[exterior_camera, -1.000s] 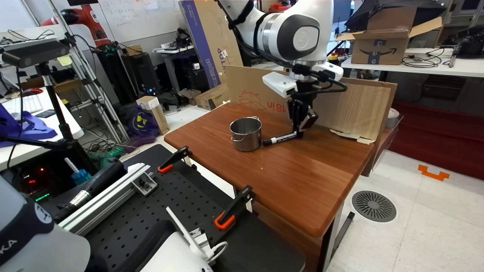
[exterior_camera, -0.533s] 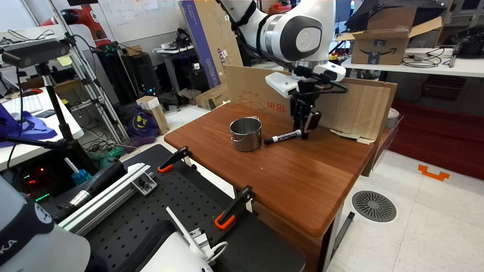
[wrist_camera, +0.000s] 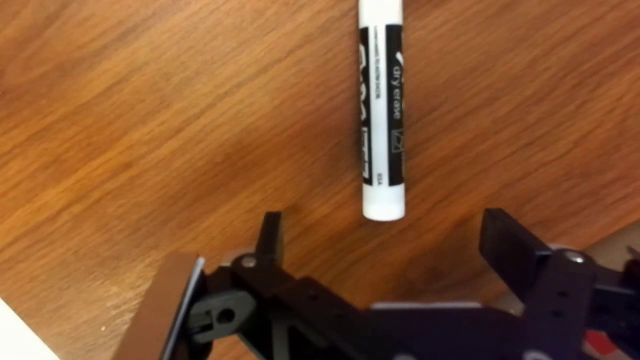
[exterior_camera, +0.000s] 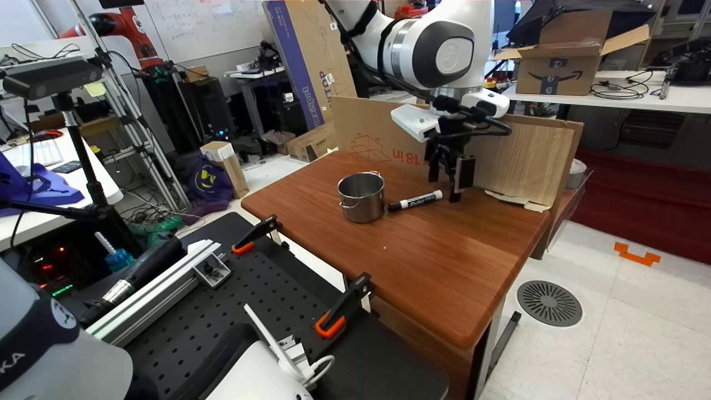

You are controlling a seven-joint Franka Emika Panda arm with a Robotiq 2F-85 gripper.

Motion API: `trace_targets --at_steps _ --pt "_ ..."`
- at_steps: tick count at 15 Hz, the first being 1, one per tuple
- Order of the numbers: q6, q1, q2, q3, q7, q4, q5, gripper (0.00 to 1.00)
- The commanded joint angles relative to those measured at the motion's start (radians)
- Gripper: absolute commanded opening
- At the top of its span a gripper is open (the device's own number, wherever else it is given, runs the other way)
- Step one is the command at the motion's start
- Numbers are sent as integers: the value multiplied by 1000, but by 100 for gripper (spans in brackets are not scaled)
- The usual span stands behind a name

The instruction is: Remove the marker from the bowl and put it on the table

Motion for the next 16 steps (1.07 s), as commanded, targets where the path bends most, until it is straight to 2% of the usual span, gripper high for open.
trace_targets --at_steps 1,6,7,10,16 --pt "-25 11 -39 -11 10 -33 4 100" --pt "-3 11 -157 -1 -19 -163 3 100" --pt "-8 8 -91 -4 -6 -86 4 100" --pt "-8 11 -141 -2 -7 -141 4 100" --pt "-7 11 -143 -2 -8 -150 3 100"
